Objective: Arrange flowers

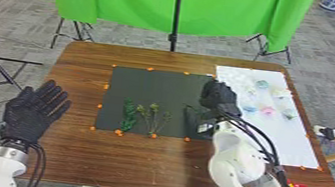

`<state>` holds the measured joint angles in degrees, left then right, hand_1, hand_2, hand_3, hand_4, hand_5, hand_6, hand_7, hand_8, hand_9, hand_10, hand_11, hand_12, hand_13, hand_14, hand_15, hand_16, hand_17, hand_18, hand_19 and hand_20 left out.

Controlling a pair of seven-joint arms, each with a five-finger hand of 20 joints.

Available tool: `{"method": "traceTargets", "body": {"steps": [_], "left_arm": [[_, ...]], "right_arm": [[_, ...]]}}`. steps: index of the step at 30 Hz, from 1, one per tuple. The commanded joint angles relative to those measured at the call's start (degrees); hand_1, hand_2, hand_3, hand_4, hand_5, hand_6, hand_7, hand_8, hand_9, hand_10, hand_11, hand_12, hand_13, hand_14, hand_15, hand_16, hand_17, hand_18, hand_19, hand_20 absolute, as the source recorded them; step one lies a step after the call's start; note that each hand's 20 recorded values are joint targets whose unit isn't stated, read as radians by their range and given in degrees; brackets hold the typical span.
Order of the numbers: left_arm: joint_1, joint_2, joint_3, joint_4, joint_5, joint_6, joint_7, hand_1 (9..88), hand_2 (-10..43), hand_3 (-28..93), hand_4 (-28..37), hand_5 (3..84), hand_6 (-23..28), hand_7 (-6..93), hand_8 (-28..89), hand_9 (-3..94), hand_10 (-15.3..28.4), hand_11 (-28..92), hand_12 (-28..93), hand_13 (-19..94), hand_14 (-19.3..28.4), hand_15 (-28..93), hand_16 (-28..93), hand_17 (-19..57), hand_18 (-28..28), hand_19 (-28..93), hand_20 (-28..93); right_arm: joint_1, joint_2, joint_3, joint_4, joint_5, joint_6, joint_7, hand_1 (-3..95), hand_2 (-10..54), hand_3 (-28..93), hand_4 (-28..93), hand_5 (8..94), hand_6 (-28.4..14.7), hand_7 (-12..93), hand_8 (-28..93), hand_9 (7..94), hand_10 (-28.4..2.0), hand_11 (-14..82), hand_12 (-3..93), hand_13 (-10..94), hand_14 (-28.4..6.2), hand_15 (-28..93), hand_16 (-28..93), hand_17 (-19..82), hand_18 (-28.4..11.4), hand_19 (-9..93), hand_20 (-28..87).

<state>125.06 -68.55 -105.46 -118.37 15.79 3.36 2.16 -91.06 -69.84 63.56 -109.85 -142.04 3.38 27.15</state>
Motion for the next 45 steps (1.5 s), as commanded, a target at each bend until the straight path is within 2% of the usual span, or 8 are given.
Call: {"method": "traceTargets", "body": {"steps": [1,8,14,22,25,34,40,45], "left_arm": [[0.44,0.15,0.21,0.00,-0.71,1.22,-0.21,30.1,13.8,75,-28.3,48.3,8.9,17.2,-9,41.4,15.9,26,13,30,16.6,44,-7,-6.6,15.9,39,15],[0.45,0.19,0.39,-0.25,-1.12,2.72,-0.14,29.6,14.2,75,-28.3,48.5,9.0,17.2,-9,41.6,15.9,26,13,30,16.6,45,-7,-6.5,15.9,39,15],[0.66,0.15,0.79,-0.80,-3.67,5.96,0.67,29.2,14.1,75,-28.3,49.4,9.2,17.6,-9,42.3,16.0,26,13,31,16.9,45,-7,-6.5,16.0,40,15],[1.18,0.17,0.75,-0.99,-4.02,6.56,1.36,29.0,14.2,75,-28.3,49.7,9.2,18.0,-9,42.7,16.2,27,13,31,16.9,46,-7,-6.5,16.2,40,15],[1.58,-0.06,0.80,-1.27,-5.04,7.53,1.84,28.9,14.3,75,-28.3,49.9,9.2,18.3,-9,42.8,16.1,27,13,31,16.8,46,-7,-6.4,16.2,40,15],[2.44,-0.28,0.37,-1.77,-4.68,7.94,2.56,28.8,14.4,75,-28.3,50.2,9.2,18.9,-10,43.3,16.2,27,13,32,17.0,47,-8,-6.3,16.2,40,15],[2.43,-0.16,0.47,-1.89,-4.47,8.54,2.88,28.8,14.6,75,-28.3,50.3,9.2,19.1,-10,43.4,16.1,28,13,32,16.9,47,-8,-6.3,16.2,40,15],[1.96,-0.06,0.86,-1.74,-4.57,8.68,2.85,28.8,14.8,76,-28.3,50.6,9.1,19.3,-10,43.7,16.2,28,13,32,16.9,47,-8,-6.3,16.3,41,15]], "right_arm": [[-0.94,-2.06,-3.01,1.10,-0.32,-0.60,-1.76,70.4,-9.5,68,-28,76.1,-0.4,45,17,86.8,-8.7,13.6,48.4,79,-3.0,44,60,40,-24.0,80,50],[-3.22,-2.39,-6.43,1.58,-4.78,-1.86,4.88,69.6,-9.5,70,-28,73.4,-0.6,47,16,85.4,-9.3,14.5,47.8,78,-3.0,45,58,40,-24.2,80,49],[-4.25,-3.57,-6.71,0.44,-4.82,-3.26,8.13,65.6,-9.5,72,-28,67.1,-4.2,46,13,80.1,-13.7,18.2,45.1,73,-6.3,55,53,38,-26.3,84,47],[-5.19,-3.77,-6.05,-0.77,-5.03,-2.73,8.78,54.3,-9.5,78,-28,59.3,-7.5,33,1,61.3,-21.6,22.6,18.6,65,-14.5,66,40,38,-28.4,91,43],[-5.31,-3.79,-5.92,-0.69,-6.24,-2.04,9.09,51.8,-9.5,79,-28,57.0,-8.5,30,-13,55.5,-22.9,20.2,16.1,63,-14.8,63,35,39,-28.4,92,43],[-7.39,-1.84,-3.96,-5.23,-6.12,-1.57,8.97,47.3,-9.5,82,-28,53.9,-10.6,24,-13,47.2,-25.6,16.9,14.0,58,-17.1,61,26,40,-28.4,93,43],[-10.03,-1.93,-3.10,-12.32,-0.29,-12.92,6.12,53.2,-9.5,75,-28,69.3,-7.0,23,2,70.2,-19.4,24.8,28.1,63,-17.8,69,30,39,-28.3,93,44],[-10.25,-3.33,-3.24,-12.50,-1.10,-21.61,5.16,58.7,-8.8,74,-28,74.9,-6.1,22,6,73.6,-18.0,17.1,34.3,60,-17.0,65,41,35,-28.3,92,45]]}}
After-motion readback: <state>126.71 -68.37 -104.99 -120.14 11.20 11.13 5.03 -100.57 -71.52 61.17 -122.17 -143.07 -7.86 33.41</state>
